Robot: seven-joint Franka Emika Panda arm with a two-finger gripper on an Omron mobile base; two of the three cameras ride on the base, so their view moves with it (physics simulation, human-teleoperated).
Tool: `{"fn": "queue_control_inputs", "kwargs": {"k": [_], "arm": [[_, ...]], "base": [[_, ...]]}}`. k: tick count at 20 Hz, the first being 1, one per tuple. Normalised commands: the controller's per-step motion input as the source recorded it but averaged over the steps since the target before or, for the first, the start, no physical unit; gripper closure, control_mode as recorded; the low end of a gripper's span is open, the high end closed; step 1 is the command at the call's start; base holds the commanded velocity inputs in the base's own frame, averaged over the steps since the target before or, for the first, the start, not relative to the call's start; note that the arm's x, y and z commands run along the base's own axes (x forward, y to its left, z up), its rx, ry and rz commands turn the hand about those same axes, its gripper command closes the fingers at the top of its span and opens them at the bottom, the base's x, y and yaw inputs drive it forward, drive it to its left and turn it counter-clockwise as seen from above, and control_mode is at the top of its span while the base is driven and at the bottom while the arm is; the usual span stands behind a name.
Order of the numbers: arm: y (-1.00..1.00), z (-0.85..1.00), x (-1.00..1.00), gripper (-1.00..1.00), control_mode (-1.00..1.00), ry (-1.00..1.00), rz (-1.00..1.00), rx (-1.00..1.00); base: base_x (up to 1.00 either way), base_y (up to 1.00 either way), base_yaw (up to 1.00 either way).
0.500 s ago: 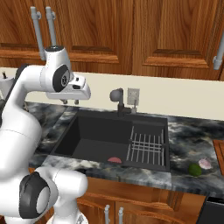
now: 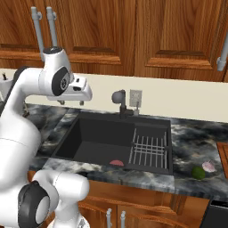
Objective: Open the cabinet. Place the bowl and condiment on the counter. Then place the lime and garlic on the cutting board.
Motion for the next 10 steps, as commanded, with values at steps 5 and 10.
{"fn": "queue_control_inputs", "kwargs": {"k": [5, 10], "arm": [[0.00, 0.08, -0.20, -1.00, -1.00, -0.28, 0.00, 0.00], [0.06, 0.18, -0.17, -1.00, -1.00, -0.31, -0.01, 0.00]], "base": [[0.00, 0.00, 0.00], [0.00, 0.00, 0.00]]}}
